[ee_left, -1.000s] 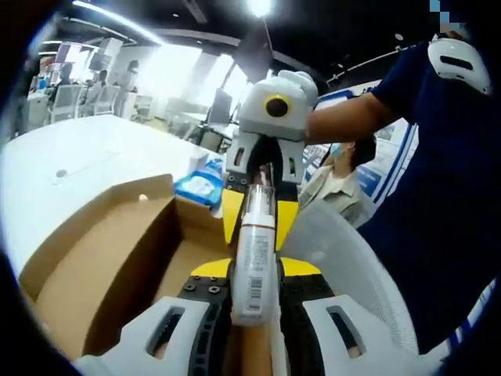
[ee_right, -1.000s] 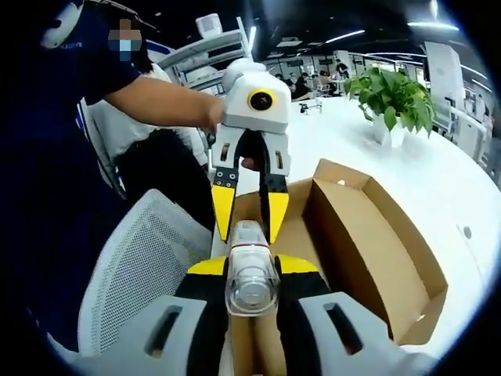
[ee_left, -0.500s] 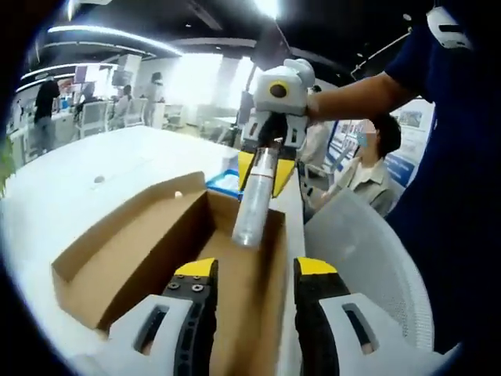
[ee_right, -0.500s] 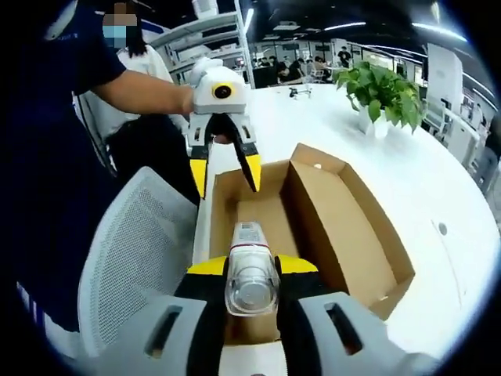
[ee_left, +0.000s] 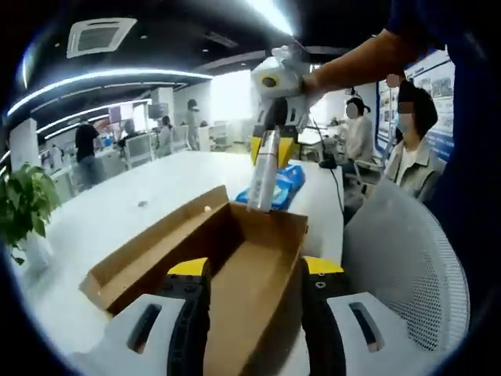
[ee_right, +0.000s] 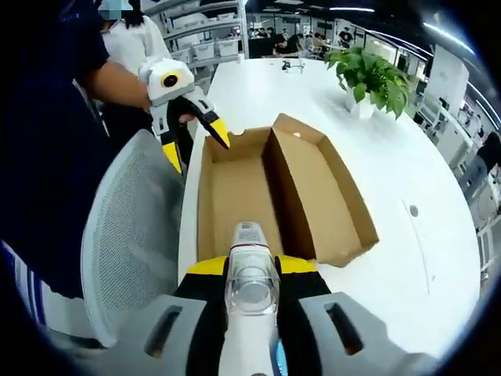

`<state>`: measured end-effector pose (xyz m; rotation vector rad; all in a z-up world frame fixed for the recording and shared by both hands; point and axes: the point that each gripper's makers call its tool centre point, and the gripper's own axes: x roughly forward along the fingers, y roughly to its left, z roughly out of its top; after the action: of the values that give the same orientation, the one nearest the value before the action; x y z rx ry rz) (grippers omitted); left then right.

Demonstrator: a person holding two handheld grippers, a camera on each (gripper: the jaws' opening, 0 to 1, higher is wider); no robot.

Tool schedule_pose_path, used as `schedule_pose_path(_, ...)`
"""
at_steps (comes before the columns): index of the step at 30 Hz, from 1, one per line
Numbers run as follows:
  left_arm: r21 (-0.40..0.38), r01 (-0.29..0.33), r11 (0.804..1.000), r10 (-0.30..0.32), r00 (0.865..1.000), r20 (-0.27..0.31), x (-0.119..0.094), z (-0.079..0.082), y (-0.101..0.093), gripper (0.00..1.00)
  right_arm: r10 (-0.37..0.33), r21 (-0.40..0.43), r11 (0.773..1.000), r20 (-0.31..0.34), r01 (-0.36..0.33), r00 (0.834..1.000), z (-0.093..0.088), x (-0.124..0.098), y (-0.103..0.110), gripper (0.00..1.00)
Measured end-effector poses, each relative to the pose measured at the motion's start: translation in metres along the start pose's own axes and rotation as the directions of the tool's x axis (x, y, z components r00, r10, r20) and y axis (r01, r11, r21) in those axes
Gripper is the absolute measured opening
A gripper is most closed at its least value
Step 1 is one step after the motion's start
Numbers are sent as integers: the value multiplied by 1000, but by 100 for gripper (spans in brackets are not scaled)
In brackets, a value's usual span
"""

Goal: Operate the shoe box by opening the lid, removing the specified soft item, and placing it in the target area until the item is outside and the box remains undamaged.

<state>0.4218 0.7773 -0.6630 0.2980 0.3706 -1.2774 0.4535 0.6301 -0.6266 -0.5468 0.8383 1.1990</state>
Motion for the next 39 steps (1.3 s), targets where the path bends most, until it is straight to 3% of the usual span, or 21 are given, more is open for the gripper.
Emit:
schedule_pose_path(4,7,-13,1000,13,999,-35,0,-14,-8,44,-23,17,1000,-9,23,1000,-5,-11,-8,20)
schedule_pose_path(8,-20,-35,999,35,999,-10,-5,-13,-17,46,-53,36,998,-24,53,998,-17,-20,-17,20)
schedule_pose_path(10,-21,-70,997,70,998,-4,-7,-15,-14,48,-63,49,997,-29,64,998,-22,-24,-19,20)
schedule_pose_path(11,-65,-72,995,73,997,7,-7,-15,-15,48,-72,57,996,-31,74,997,-26,-28,-22,20)
schedule_pose_path(14,-66,-81,994,82,997,11,-7,-14,-13,47,-88,70,993,-42,91,995,-33,-37,-28,20)
schedule_pose_path(18,-72,-77,994,78,997,15,-6,-11,-8,46,-104,56,992,-103,110,989,-49,-54,-40,20)
schedule_pose_path(22,-70,-82,994,84,996,18,-7,-8,-5,46,-115,21,992,-186,121,976,-69,-70,-51,20)
schedule_pose_path(34,-62,-75,995,76,997,10,-6,-6,-9,48,-138,-22,990,-317,138,938,-107,-89,-87,20)
schedule_pose_path(39,-77,-75,994,77,997,17,-8,-3,-8,47,-132,-62,991,-397,117,908,-126,-93,-97,20)
